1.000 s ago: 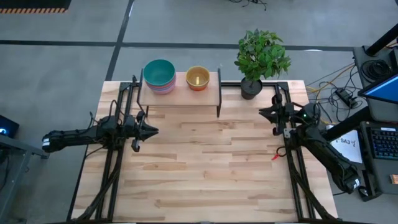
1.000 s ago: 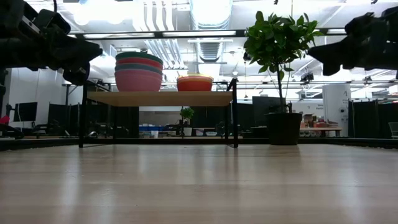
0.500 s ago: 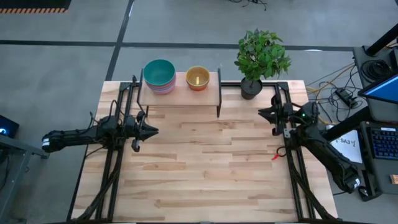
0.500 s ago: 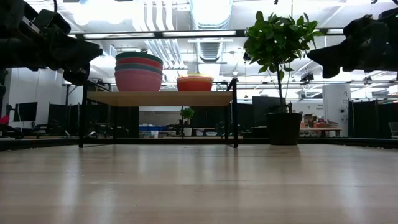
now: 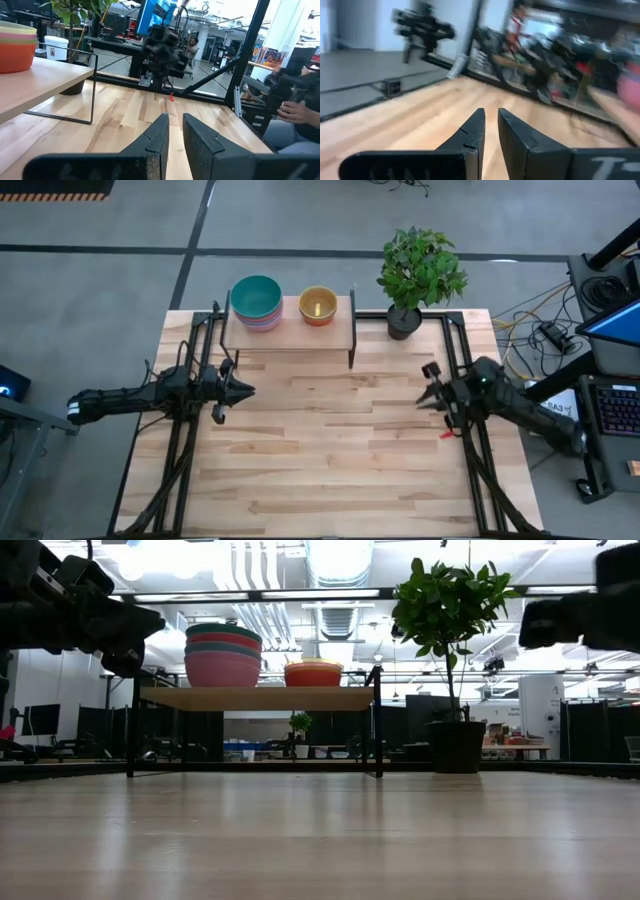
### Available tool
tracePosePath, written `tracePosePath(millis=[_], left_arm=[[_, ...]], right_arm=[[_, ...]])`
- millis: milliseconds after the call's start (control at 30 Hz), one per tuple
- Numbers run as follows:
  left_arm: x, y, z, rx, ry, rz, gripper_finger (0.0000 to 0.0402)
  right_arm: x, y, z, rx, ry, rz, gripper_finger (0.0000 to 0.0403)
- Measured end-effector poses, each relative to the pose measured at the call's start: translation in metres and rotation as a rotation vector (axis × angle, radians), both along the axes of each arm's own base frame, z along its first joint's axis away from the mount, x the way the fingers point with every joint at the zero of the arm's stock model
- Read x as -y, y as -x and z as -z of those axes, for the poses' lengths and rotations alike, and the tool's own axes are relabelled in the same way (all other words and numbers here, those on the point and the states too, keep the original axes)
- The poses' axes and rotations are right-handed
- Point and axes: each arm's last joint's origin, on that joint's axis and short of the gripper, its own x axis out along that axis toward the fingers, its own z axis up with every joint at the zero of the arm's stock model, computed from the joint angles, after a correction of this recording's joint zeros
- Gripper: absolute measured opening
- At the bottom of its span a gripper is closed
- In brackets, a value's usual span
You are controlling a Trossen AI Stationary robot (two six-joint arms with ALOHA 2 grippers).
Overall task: Place and stack bowls onto a shelf
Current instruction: Return to Home Position
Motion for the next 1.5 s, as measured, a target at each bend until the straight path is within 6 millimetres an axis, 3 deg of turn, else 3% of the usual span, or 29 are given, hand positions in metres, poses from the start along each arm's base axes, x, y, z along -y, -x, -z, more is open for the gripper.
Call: tracePosePath(millis=[200, 467, 567, 1500], left_arm=[[0.0, 0.0, 0.0, -0.002, 0.0, 0.0, 0.0038], [0.0, 0.0, 0.0, -0.002, 0.0, 0.0, 0.0038], [0.0, 0.0, 0.0, -0.002, 0.0, 0.0, 0.0038], [0.0, 0.0, 0.0, -0.002, 0.0, 0.0, 0.0038]], right_arm=[[-0.024, -0.006, -0.002, 0.139, 0.212, -0.121, 0.0043], [-0.024, -0.01, -0.001, -0.009, -0.098, 0.175, 0.0043], [-0.023, -0.011, 0.0, -0.038, -0.18, 0.208, 0.0043], [-0.024, -0.012, 0.001, -0.052, -0.168, 0.191, 0.0043]])
